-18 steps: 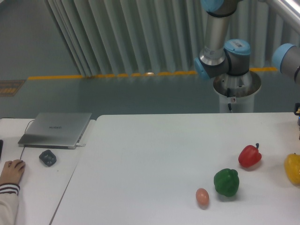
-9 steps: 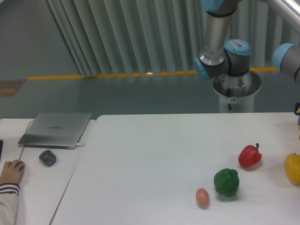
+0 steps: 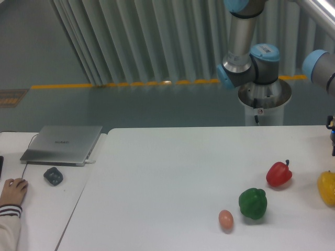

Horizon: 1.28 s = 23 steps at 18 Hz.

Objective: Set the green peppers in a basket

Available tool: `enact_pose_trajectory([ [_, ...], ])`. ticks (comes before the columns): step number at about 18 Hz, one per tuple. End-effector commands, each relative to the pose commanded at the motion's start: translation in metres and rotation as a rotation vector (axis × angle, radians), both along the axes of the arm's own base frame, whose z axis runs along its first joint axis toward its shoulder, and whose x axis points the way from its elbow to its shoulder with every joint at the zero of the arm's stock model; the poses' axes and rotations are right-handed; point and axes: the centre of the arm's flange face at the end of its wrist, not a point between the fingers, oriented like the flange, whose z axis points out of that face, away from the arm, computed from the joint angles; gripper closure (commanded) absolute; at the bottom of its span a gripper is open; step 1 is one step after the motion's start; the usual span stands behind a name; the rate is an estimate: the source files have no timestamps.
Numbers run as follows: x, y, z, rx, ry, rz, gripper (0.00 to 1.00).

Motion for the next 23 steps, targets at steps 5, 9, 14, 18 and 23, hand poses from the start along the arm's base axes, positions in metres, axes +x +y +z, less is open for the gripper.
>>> enact_pose_trajectory([
  [5,0.017,0.018,0.003,0.017,0.013,0.104,0.00],
  [9,0.024,0.025,0.007,0.035,0.015,0.188,0.00],
  [14,0.045,0.046,0.011,0.078,0.002,0.294,0.00],
  [18,0.072,0.072,0.022,0.099,0.033,0.264,0.00],
  [23,0.121,0.101,0.031,0.079,0.077,0.224,0.00],
])
